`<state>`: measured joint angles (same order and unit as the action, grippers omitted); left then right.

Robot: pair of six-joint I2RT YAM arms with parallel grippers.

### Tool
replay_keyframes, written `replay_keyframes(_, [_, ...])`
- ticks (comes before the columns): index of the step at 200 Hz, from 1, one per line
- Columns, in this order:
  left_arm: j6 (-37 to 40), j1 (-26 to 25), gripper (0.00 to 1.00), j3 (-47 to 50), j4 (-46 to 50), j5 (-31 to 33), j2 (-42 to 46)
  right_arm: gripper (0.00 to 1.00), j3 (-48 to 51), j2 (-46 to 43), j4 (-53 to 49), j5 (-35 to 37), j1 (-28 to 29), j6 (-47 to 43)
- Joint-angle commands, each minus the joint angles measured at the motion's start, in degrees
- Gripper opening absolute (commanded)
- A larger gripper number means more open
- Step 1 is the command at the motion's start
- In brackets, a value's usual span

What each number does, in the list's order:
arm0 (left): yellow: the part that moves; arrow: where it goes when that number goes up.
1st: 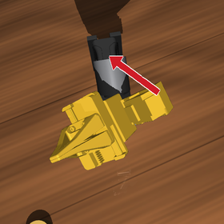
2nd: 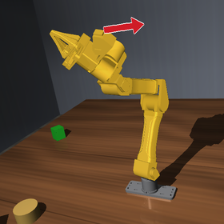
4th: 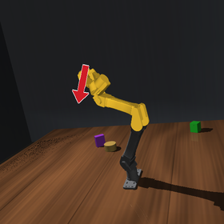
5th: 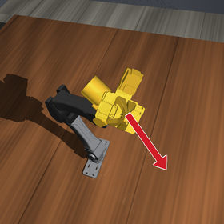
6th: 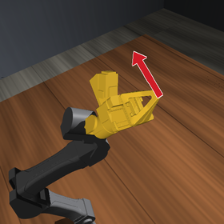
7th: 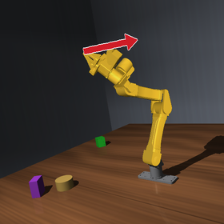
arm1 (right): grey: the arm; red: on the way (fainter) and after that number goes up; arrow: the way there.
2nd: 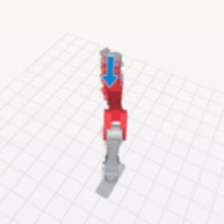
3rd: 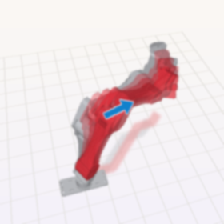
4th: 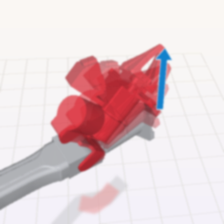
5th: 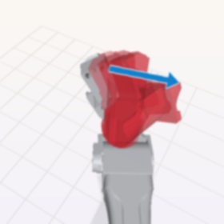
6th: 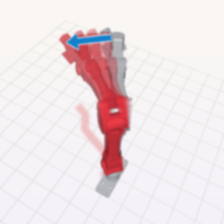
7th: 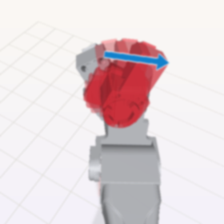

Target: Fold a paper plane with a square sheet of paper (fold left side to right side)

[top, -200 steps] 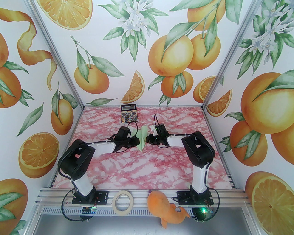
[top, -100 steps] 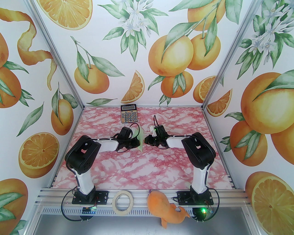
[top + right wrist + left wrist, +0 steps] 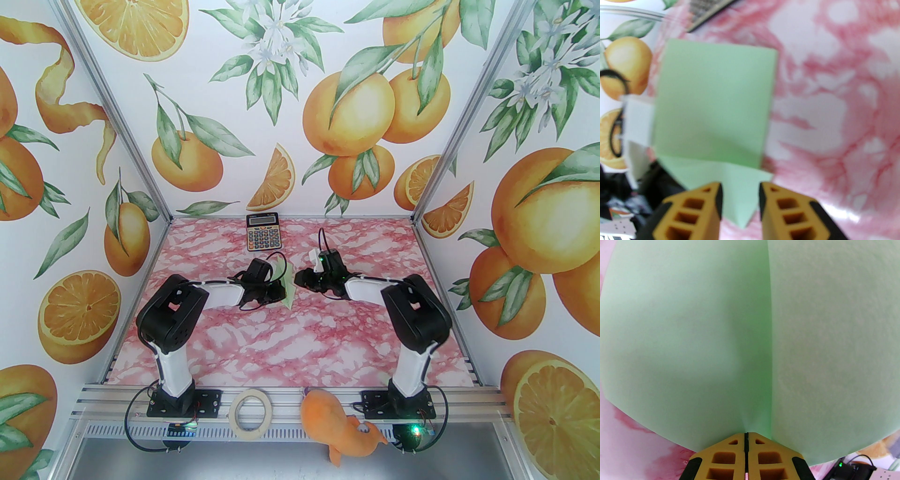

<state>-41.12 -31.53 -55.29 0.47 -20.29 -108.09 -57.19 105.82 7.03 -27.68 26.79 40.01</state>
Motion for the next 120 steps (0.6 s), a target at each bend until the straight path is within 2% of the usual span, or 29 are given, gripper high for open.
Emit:
replay_keyframes(1, [1.2, -0.4, 0.07, -1.4, 1.9, 0.7, -1.4, 0.39, -1.7, -2.1, -2.1, -0.7, 1.3, -2.7])
replay_keyframes(12, [1.2, -0.4, 0.07, -1.5, 1.8, 0.6, -1.5, 0.44, -2.0, -2.5, -3.0, 0.1, 2.5, -3.7])
replay_keyframes(47, [1.2, -0.4, 0.07, -1.4, 1.5, 0.5, -1.4, 0.46, -3.2, -2.0, -4.9, 2.2, 5.0, -4.3])
replay_keyframes(120, [1.0, -0.6, 0.07, -0.7, 0.4, -0.1, -1.1, 0.46, -7.6, 2.8, -8.3, 5.0, 6.6, -4.3])
